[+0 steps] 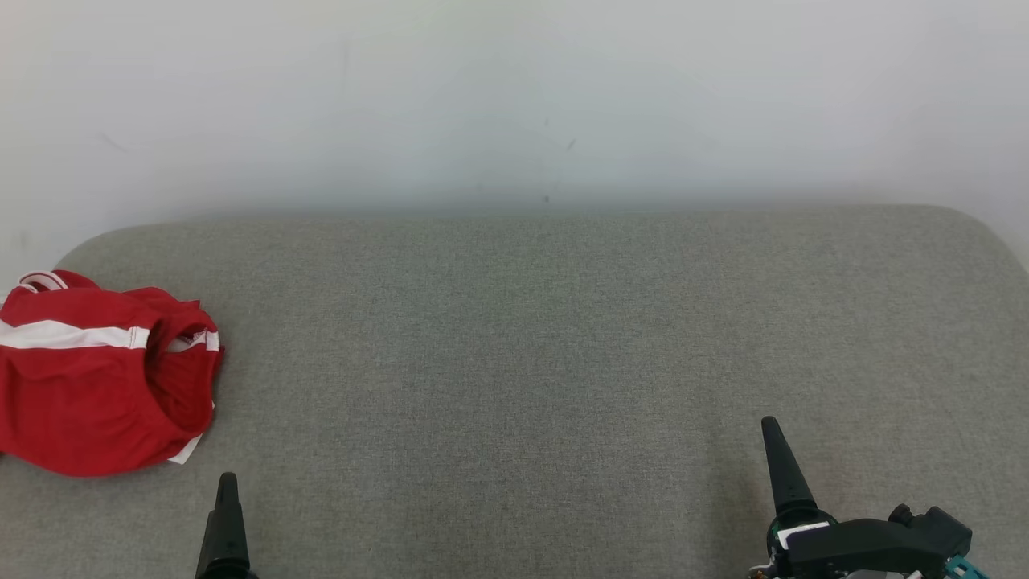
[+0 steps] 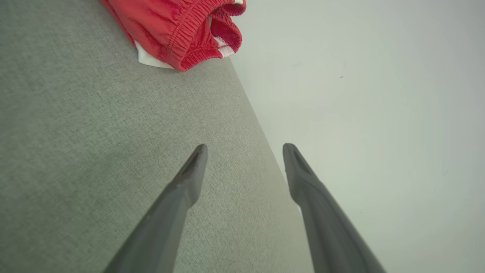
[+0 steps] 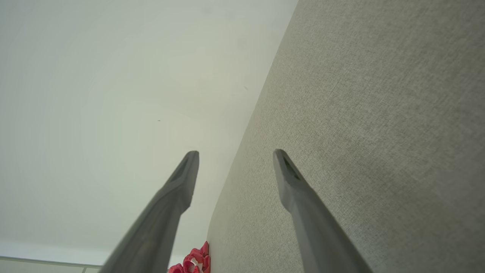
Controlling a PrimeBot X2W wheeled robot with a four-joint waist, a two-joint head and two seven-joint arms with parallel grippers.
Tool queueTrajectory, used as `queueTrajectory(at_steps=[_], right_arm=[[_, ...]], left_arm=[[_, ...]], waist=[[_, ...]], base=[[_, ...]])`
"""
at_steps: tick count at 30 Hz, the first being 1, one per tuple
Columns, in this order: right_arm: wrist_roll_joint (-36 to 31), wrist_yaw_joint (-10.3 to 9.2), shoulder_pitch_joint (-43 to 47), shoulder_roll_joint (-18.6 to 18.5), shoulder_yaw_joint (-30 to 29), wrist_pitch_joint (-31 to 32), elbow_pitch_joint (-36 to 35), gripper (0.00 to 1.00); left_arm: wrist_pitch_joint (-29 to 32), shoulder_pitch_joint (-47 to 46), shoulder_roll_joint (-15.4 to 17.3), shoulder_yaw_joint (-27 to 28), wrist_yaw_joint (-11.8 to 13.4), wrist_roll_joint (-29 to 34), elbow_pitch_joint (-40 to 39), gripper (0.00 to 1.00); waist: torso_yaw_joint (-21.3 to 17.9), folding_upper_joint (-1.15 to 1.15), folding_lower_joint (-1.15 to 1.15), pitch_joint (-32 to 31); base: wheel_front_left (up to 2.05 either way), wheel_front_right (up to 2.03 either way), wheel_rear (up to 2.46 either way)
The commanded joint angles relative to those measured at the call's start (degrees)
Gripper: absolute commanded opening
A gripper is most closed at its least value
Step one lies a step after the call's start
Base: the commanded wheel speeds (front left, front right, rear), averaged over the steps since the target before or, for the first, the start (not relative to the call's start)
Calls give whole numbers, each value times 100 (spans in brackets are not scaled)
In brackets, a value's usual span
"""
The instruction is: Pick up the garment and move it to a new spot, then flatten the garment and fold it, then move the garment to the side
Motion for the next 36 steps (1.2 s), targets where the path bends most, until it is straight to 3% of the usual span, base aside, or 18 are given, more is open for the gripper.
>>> queueTrajectory(at_steps=[1,12,20,36], right_arm=[[-182,-4,-16,-5,39,-64,-90,100],[-1162,-5,-11,-5,154,-259,-18,100],[-1835,-6,27,-5,242,-389,65,100],[-3162,-8,81,-5,198,-607,318,100]], left_arm=[[-61,-15,33,-5,38,317,-142,100],[-257,69,37,-339,136,1760,-331,100],[-390,84,40,-535,43,2770,-318,100],[-607,137,44,-645,260,4190,-64,100]], waist=[[3,0,0,1],[30,0,0,-5],[55,0,0,-44],[105,0,0,-133]], base=[[0,0,0],[0,0,0],[0,0,0],[0,0,0]])
